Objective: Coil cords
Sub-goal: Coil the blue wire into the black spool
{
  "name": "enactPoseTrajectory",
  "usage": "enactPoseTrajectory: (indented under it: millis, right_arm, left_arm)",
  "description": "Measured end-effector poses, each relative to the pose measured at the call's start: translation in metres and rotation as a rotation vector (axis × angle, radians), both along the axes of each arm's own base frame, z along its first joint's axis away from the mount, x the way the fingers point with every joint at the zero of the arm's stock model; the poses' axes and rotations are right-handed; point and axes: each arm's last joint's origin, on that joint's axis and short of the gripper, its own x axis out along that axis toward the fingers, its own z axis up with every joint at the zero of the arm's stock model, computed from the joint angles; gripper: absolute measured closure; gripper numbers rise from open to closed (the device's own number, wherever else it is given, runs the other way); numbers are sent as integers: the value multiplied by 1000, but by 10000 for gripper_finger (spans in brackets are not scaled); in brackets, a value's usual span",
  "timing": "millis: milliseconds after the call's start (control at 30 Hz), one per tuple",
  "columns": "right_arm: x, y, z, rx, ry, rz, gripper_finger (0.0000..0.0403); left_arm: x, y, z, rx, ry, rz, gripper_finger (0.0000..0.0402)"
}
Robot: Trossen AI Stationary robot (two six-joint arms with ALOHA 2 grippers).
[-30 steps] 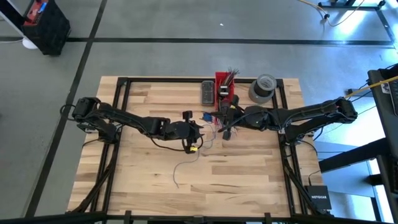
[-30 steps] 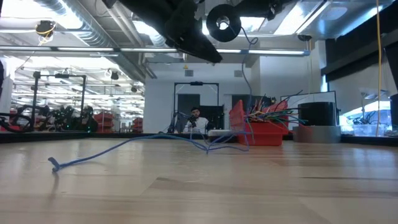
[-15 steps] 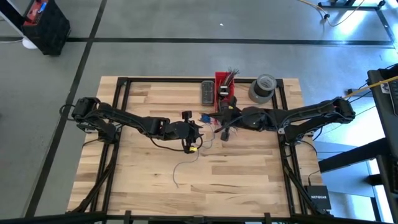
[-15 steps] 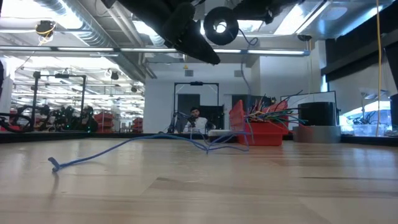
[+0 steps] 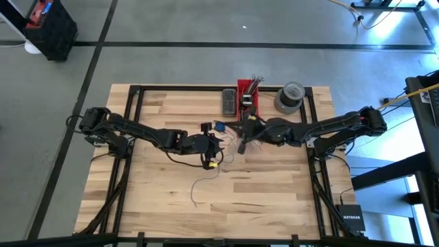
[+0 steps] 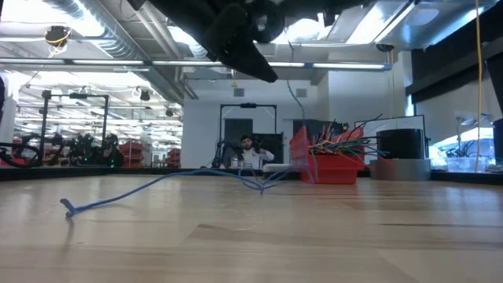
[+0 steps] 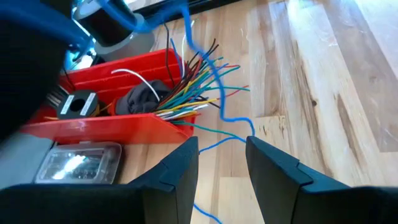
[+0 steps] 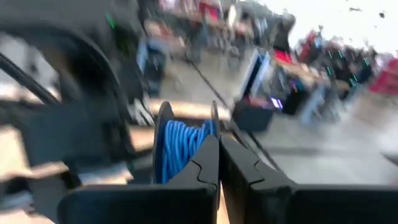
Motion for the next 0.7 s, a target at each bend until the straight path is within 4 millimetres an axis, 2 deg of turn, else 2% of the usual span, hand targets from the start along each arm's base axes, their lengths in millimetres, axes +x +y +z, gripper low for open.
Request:
enactPoseTrajectory:
  millis: [133,333,500,700]
  right_arm:
    - [-17,0,-3,-16,-180,47,395]
    - [-41,-3,-24,-39,-367,38,395]
    - [-43,-3,-24,-41,-381,48,395]
    - [-42,-3,-24,-42,-381,50,395]
  left_arm:
    - [-1,0,1,7,0,-7,272]
    - [-1,0,6,-19,-41,5,272]
    - [4,0,13,-80,-152,30,272]
    - [15,-1,7,-142,-217,27,272]
